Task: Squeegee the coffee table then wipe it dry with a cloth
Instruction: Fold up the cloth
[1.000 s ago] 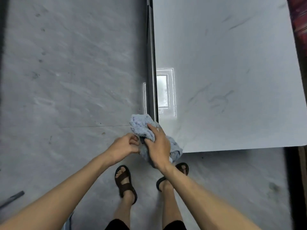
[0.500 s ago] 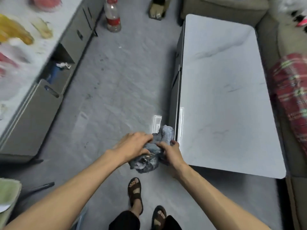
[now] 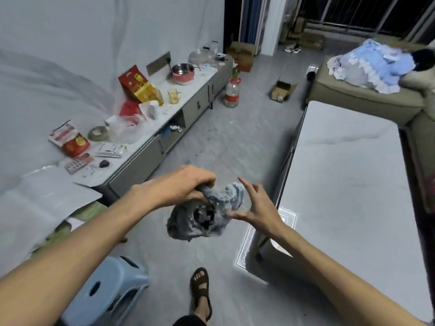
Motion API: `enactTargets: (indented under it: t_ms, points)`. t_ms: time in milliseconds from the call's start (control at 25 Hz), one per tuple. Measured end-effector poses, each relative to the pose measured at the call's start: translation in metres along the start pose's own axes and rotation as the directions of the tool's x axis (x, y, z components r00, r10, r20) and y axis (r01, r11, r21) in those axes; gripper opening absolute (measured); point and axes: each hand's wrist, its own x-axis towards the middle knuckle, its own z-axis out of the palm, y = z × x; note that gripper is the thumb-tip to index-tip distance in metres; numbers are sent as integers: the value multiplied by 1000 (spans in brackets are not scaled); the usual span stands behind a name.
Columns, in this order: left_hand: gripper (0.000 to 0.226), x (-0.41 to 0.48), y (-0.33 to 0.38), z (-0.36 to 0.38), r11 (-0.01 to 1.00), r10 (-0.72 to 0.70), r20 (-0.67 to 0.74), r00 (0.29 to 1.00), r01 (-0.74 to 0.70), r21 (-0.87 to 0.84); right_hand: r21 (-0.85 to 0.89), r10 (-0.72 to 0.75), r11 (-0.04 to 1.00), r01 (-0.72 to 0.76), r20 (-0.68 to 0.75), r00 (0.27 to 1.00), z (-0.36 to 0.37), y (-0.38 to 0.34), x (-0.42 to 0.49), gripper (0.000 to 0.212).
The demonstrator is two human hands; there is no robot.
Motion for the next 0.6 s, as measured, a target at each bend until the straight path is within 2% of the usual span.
enactTargets:
  t_ms: [40,120,160,240,280,360,440,520,600]
  points:
    - [31,-21,3,-9,999,-38,-12,999,37,-24,-69,-146,986,150,56,988,-2,-11,4,91]
    - [34,-62,9,-23,989,-126,-22,992,124,-84,-154,-343,912,381,228,911,0,-43,16,68]
    - [35,-80,11,-29,980,-169,-32,985,165,-114,-161,-384,880,446,309,870,4,-62,22,54]
    - [34,-119,10,-36,947,-286,-61,956,272,-168,-124,-384,871,475,429,817,19,-94,26,25]
    - [35,-142,5,-36,923,-359,-82,930,340,-181,-115,-377,875,471,451,809,29,-109,27,25]
    - [36,-189,-9,-28,844,-519,-129,845,483,-232,-103,-401,867,487,435,806,52,-137,33,29]
    - [39,-239,-27,-14,737,-664,-149,733,607,-297,-99,-483,823,559,396,781,78,-171,40,19]
    - [36,-280,-44,1,634,-766,-161,623,687,-356,-149,-567,744,652,376,733,107,-208,50,17]
    - [33,-325,-70,19,516,-855,-212,472,741,-430,-174,-633,656,734,402,661,149,-247,62,22]
